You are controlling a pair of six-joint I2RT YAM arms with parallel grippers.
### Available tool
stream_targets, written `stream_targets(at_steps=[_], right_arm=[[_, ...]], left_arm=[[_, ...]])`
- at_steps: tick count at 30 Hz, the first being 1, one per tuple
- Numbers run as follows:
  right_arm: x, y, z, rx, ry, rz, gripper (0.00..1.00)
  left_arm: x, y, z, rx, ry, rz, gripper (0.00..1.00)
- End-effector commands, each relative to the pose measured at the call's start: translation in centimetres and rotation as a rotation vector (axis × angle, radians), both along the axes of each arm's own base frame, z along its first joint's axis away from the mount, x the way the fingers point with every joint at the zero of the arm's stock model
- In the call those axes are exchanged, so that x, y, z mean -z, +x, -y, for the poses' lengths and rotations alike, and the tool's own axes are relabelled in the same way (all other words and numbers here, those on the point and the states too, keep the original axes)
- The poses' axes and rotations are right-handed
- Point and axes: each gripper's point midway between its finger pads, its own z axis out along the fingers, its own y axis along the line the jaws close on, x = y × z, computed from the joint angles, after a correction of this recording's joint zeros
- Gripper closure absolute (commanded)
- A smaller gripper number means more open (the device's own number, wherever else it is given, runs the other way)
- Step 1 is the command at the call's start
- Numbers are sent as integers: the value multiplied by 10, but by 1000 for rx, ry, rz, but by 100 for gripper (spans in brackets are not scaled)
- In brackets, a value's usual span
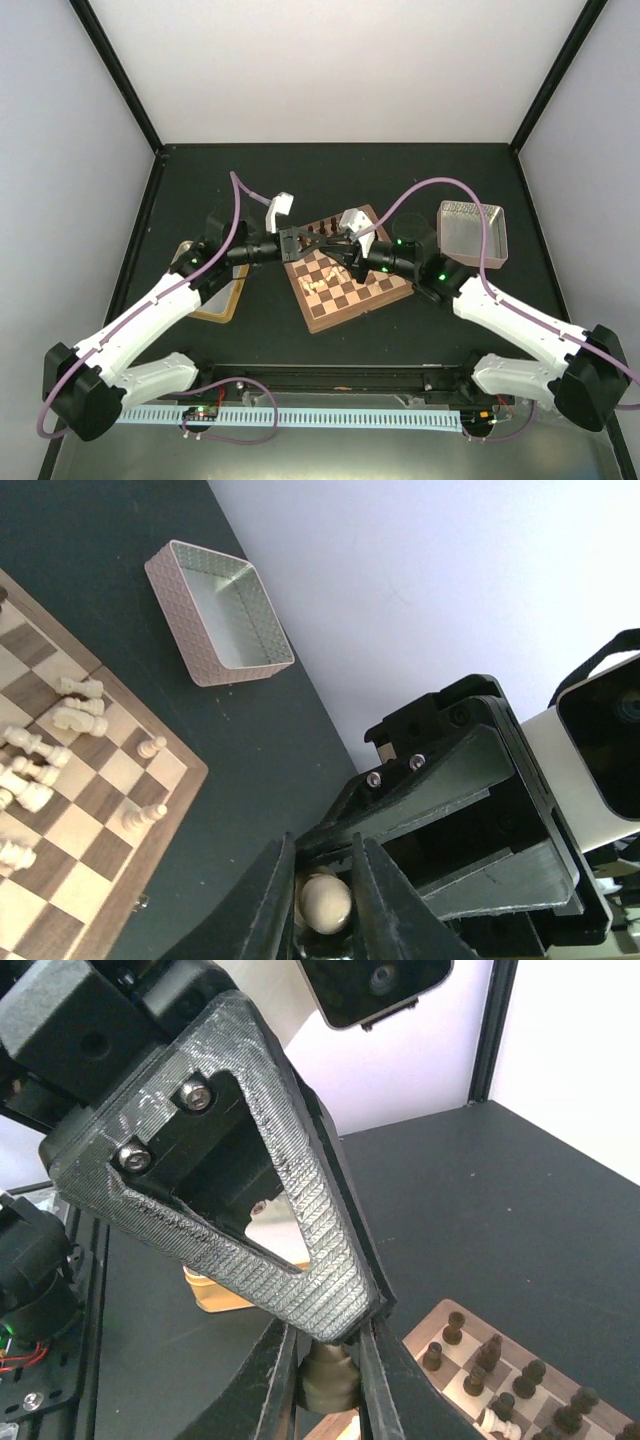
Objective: Set up the chess pieces on the board
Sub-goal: Place the chess piece on the chessboard.
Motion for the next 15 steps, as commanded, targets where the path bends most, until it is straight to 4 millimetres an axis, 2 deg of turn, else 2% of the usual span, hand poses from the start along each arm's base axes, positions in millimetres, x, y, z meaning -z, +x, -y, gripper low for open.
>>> stream_targets(at_steps=[1,3,5,8,12,15], right_arm=[[-13,1,-5,-11,27,43,86],[-13,3,-5,6,29,29,86],[-12,6,-4,26,29,4,81],[-5,10,2,79,9,-59,64],[-3,-1,18,118,4,-166,38],[2,-9,34,172,24,-239,31]], left_arm=[[-13,-3,3,39,-16,20,89],[-10,-3,3,40,-8,22,98],[-8,-3,2,36,-2,27,98],[-5,2,-1,6,25,53,98],[11,17,-13,-90,128,105,98],[33,28,-24,-161,248,160,98]])
